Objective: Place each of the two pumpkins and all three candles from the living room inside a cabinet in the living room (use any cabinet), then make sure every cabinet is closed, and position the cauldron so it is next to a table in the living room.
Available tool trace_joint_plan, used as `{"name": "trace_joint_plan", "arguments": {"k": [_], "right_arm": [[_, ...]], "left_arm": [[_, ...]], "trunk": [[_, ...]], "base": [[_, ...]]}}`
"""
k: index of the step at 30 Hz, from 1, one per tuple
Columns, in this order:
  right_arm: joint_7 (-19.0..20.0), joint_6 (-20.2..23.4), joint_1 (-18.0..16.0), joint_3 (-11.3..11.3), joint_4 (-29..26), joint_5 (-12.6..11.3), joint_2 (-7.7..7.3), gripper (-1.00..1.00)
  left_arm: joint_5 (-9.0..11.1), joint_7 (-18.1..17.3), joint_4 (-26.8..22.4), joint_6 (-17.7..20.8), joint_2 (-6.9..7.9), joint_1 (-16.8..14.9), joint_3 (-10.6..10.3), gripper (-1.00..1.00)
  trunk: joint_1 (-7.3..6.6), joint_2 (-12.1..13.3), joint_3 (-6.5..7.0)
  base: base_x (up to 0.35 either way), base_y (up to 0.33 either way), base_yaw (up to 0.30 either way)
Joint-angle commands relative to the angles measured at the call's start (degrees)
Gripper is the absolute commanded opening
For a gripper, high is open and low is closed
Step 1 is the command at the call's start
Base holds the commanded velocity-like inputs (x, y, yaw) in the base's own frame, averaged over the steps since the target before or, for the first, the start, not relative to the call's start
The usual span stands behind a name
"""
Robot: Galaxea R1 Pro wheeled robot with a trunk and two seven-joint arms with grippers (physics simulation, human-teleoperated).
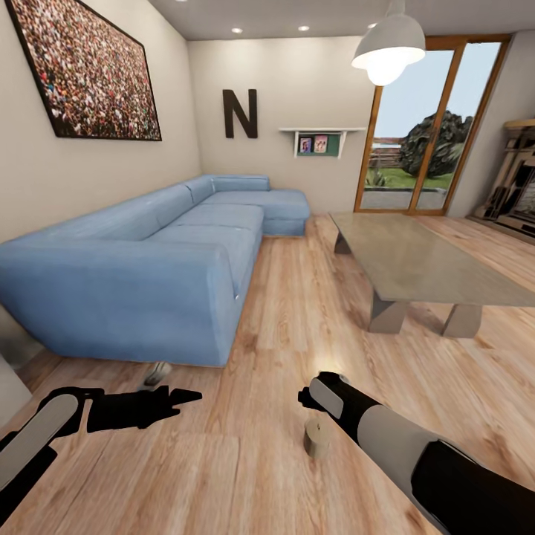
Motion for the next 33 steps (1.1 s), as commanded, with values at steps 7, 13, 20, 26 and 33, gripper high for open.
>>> {"name": "trace_joint_plan", "arguments": {"k": [7, 13, 20, 26, 33], "right_arm": [[-0.33, 0.21, -0.06, 0.39, -0.08, -0.33, -0.02, 1.0], [-0.33, 0.2, -0.08, 0.39, -0.08, -0.33, -0.02, 1.0], [-0.33, 0.2, -0.06, 0.43, -0.08, -0.31, -0.02, 1.0], [-0.33, 0.2, -0.06, 0.48, -0.08, -0.27, -0.02, 1.0], [-0.33, 0.2, -0.06, 0.48, -0.08, -0.24, -0.02, 1.0]], "left_arm": [[0.29, 0.62, -0.07, 0.03, 0.03, -0.05, -0.15, 1.0], [0.25, 0.64, 0.01, 0.03, 0.02, -0.05, -0.15, 1.0], [0.24, 0.65, 0.02, 0.03, 0.02, -0.05, -0.15, 1.0], [0.21, 0.65, 0.13, 0.03, 0.02, -0.05, -0.15, 1.0], [0.24, 0.65, 0.08, 0.03, 0.02, -0.05, -0.15, 1.0]], "trunk": [[0.0, -0.03, -0.06], [0.0, -0.03, -0.06], [0.0, -0.03, -0.06], [0.0, -0.03, -0.06], [0.0, -0.03, -0.06]], "base": [[0.088, -0.036, 0.0], [0.133, -0.098, 0.0], [0.181, -0.121, 0.0], [0.173, -0.018, 0.0], [0.032, -0.001, 0.0]]}}
